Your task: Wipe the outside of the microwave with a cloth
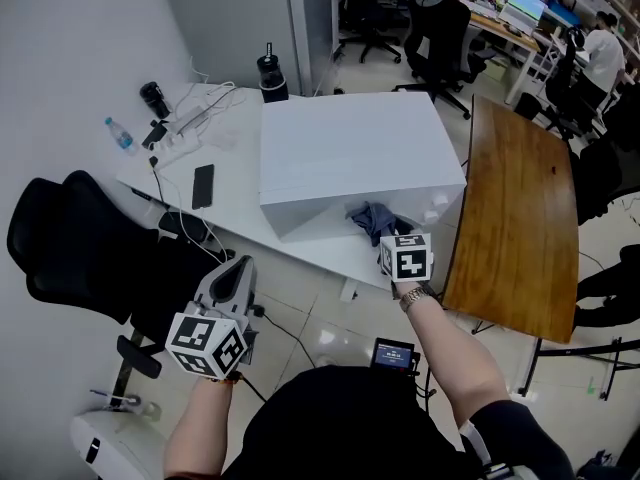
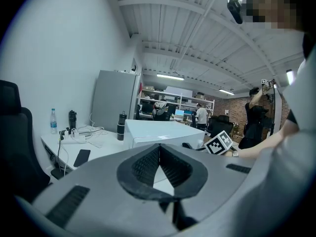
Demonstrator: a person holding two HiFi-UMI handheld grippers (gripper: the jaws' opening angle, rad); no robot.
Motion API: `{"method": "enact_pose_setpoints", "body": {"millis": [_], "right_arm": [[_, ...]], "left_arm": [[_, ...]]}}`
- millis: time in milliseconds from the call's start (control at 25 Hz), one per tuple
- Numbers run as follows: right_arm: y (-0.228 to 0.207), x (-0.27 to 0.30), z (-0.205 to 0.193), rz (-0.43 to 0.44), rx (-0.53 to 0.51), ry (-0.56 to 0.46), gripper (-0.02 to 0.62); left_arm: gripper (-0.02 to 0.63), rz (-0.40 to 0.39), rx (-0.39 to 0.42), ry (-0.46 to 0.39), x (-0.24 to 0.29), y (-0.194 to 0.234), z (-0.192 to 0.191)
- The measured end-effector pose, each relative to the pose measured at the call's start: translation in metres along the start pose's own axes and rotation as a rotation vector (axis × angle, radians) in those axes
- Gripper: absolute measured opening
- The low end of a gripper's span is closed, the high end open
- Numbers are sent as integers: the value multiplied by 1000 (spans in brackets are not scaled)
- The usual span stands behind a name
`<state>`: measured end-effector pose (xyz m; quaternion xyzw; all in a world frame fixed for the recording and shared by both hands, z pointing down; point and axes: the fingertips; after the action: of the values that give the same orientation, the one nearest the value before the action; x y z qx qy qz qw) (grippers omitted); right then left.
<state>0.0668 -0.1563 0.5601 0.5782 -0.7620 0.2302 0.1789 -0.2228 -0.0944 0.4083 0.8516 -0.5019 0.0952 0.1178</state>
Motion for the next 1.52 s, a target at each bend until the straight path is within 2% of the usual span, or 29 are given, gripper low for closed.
{"method": "enact_pose_setpoints", "body": {"millis": [280,680,1520], "right_arm": [[-49,-26,-7,-49,29,2,44],[-103,-53,-20,-75,40,16,44],[-163,-111,-17,-45,-17,-8,44]], "left_arm": [[6,0,11,4,-1,-35,1],[6,16,23,16,-3,-81,0],[6,21,15,29,4,-170,-12]]}}
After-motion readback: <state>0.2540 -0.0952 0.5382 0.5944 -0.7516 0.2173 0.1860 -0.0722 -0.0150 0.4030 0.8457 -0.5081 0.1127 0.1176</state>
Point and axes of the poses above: the fingertips, and each gripper's own axes: x forward along the fingers, y to its left, z out of its top, and after that the axes turned 11 degrees about z, right-handed
